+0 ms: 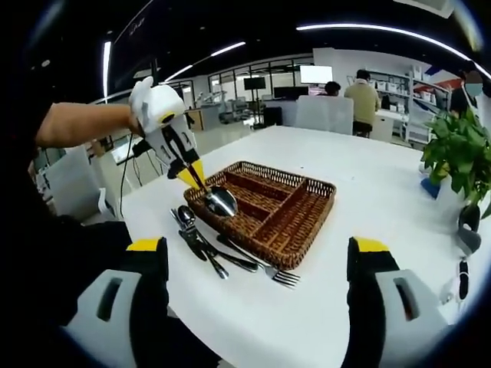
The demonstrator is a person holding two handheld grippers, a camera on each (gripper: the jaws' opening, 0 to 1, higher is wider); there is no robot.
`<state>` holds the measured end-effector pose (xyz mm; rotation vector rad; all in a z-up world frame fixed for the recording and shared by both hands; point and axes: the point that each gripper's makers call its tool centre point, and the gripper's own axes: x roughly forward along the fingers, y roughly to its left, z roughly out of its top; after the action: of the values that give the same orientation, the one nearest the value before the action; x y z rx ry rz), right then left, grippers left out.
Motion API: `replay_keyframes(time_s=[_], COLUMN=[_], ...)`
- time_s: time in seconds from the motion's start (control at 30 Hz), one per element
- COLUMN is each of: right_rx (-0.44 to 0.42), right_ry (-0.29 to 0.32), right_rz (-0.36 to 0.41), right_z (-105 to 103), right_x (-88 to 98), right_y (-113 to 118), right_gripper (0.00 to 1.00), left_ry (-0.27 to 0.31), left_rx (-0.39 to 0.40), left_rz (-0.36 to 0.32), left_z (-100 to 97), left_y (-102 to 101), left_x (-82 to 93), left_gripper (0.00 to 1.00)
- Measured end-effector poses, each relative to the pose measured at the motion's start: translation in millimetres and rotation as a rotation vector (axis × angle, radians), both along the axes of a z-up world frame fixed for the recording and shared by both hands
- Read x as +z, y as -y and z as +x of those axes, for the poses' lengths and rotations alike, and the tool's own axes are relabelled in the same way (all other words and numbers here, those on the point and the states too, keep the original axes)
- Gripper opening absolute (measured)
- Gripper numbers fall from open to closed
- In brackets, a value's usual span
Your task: Arrange the knives, forks, and spoons in their matching storage slots by inserting each utensil handle-first until every utensil is classified and aligned in the correct compartment
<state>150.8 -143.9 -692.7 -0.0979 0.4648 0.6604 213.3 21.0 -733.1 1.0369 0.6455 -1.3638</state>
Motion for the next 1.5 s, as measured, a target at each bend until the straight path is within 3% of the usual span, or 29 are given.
replay_keyframes(time_s=[0.53,1.17,1.5], right_rx=[0.009,-0.021,-0.032], right_ry=[-0.023,-0.051,-0.081], right_rz=[0.059,0.069,0.063], right_z=[0,5,10], right_x=[2.7,-8.7,-21.7], right_y=[-8,4,9], right_gripper=[1.0,1.0,1.0], left_ry=[0.003,0.049,0.084], left_rx=[-0.003,0.016,0.022], left_rz=[0.002,0.005,-0.013], left_z=[13.5,65.4,102.3], left_y=[-1,-6,-4], left_x=[-1.8,2.7,20.5], left_gripper=[0.01,0.01,0.01])
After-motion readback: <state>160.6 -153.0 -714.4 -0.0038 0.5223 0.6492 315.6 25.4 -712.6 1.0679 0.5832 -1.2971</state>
